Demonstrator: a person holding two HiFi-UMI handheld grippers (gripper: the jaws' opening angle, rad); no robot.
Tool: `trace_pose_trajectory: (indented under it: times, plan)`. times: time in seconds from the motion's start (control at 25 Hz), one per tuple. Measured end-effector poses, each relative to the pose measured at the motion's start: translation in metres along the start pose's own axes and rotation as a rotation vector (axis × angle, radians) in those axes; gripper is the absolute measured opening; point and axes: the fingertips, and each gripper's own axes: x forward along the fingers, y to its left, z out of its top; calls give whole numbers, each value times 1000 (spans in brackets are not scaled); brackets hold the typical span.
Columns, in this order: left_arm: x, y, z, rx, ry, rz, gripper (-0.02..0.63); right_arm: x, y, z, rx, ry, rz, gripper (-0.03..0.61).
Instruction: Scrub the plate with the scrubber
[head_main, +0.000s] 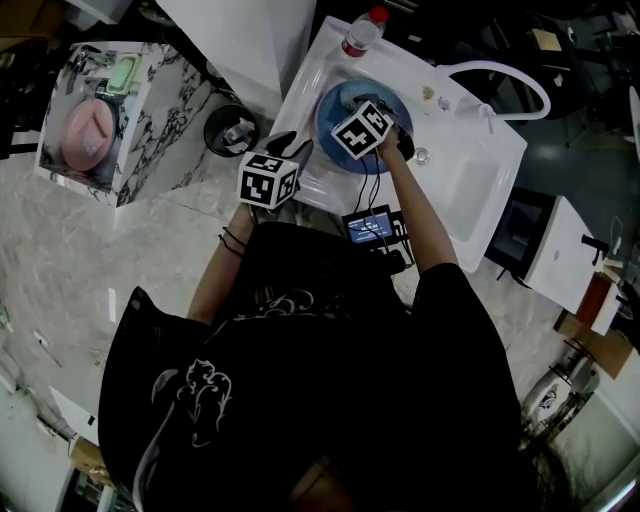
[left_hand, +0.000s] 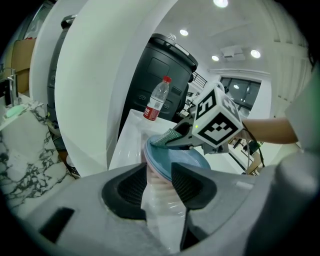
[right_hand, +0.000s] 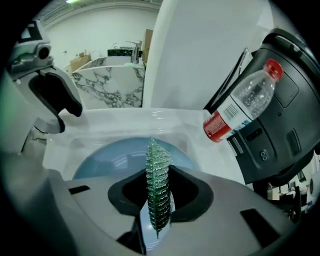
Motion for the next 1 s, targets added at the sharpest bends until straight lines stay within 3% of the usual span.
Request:
trace_pose_trajectory:
  times: [0.32, 0.72, 0.88, 1.0]
  plan:
    - [-1, 10, 5, -13, -16, 6, 150, -23, 48, 6, -83, -61, 169, 91]
    - [10, 2, 12, 8, -10, -28, 150, -69, 93, -18, -69, -88, 401, 91]
    - [18, -6, 15, 27, -1, -53, 150, -75, 95, -27, -21, -96, 450, 91]
    - [23, -12, 18, 37, 2, -65, 150, -75, 84, -26, 25, -122, 437, 91]
